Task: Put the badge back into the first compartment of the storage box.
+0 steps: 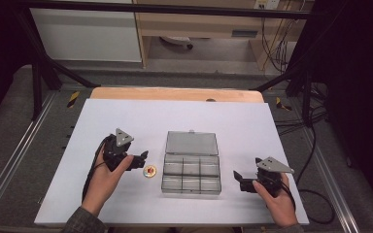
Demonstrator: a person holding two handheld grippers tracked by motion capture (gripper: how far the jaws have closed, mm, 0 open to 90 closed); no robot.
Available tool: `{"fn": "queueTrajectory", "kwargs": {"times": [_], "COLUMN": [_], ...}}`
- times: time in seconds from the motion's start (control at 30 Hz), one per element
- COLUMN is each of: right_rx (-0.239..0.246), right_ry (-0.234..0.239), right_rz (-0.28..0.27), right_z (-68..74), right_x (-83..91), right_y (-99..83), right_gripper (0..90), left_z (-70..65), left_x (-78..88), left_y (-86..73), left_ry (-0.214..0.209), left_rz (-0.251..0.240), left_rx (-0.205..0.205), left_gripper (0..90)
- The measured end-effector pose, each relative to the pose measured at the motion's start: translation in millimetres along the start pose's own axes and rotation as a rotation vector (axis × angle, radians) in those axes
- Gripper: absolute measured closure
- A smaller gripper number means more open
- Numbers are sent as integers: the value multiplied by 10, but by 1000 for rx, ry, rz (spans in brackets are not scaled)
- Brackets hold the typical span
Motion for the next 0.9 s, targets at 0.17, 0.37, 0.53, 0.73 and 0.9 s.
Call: {"fn": "queueTrajectory", "kwargs": {"times": [0.17,0.37,0.53,0.73,0.9], "right_rx": [13,16,18,32,29], "right_ry": [5,3,1,-18,-16], "right_rz": [20,41,43,45,54], "right_z": [16,14,3,-19,-23], "right_x": [-34,-55,-63,-73,-85], "right_y": [-29,-56,-62,-61,-74], "right_gripper": [37,33,34,31,31], "left_z": [-32,-82,-114,-141,-163], "left_x": [-77,-165,-206,-235,-254], "left_y": [-58,-179,-295,-423,-521], "left_ry": [-25,-46,-52,-75,-84], "left_rz": [8,22,32,42,48], "left_rx": [5,16,19,13,49], "left_gripper": [96,96,97,104,103]}}
Point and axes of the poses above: each handheld gripper's, and its own axes: x roughly backward along the jaws, y roughly out of its top, z roughly to its left, the point moved 5 cm from there along -x, roughly forward along the jaws, and after that the axes turned 13 degrees about -z, right-handed, at the moved point
